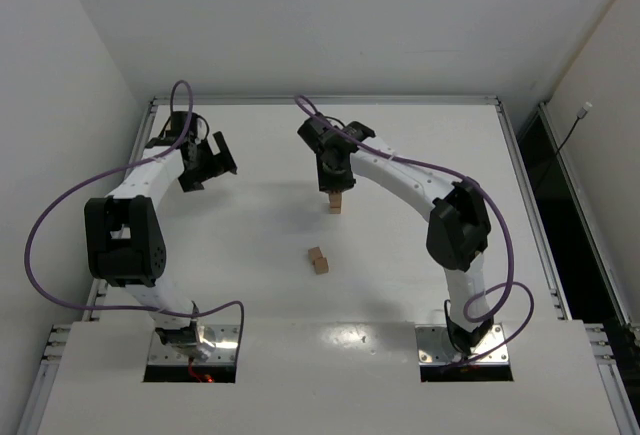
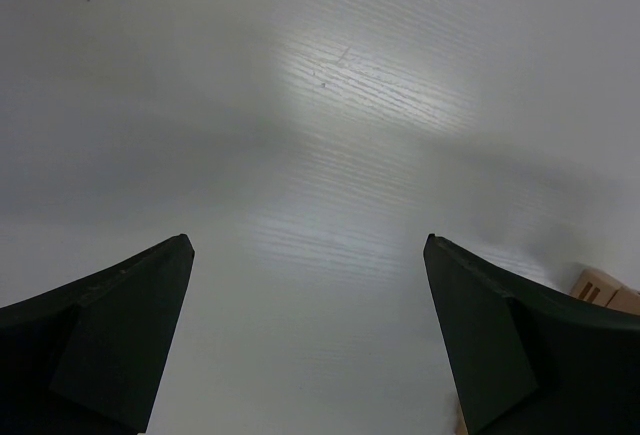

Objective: Build the wood block tower

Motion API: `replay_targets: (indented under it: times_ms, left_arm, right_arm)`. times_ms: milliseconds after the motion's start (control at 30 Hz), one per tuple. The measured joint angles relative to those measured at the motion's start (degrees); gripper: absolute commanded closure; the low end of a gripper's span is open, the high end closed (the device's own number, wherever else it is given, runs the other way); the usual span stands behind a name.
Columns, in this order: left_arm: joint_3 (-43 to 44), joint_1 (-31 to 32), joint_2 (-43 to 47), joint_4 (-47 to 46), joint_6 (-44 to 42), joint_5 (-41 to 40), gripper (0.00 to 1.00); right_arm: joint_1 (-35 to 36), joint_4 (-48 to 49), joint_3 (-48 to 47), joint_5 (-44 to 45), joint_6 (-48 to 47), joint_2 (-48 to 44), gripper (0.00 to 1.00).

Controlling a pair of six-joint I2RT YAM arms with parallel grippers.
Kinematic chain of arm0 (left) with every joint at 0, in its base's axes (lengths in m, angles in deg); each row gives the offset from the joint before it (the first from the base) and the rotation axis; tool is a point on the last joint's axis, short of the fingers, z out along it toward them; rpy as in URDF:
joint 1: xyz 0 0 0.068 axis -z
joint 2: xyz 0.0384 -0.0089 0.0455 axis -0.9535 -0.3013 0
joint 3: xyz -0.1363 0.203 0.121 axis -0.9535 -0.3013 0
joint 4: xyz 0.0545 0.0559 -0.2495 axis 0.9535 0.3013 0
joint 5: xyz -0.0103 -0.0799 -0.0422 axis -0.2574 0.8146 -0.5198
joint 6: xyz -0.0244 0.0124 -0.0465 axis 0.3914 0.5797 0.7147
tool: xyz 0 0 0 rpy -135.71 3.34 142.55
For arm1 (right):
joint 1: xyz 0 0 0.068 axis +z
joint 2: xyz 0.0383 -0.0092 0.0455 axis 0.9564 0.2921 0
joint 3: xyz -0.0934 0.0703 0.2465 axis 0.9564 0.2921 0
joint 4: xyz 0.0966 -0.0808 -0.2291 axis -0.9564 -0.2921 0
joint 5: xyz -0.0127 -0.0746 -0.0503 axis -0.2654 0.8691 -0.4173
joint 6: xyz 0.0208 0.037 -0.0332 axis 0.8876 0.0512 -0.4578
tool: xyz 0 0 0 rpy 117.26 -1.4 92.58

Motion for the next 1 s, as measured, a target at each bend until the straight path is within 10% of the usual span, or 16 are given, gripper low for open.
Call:
replay_targets:
  times_ms: [1000]
  left_arm:
    - [1.7,0.0,-3.2,0.5,0.0,0.3,0.00]
  right_arm:
    - [-5.0,1.7,-0.9,-7.9,0.3,3.8,1.00]
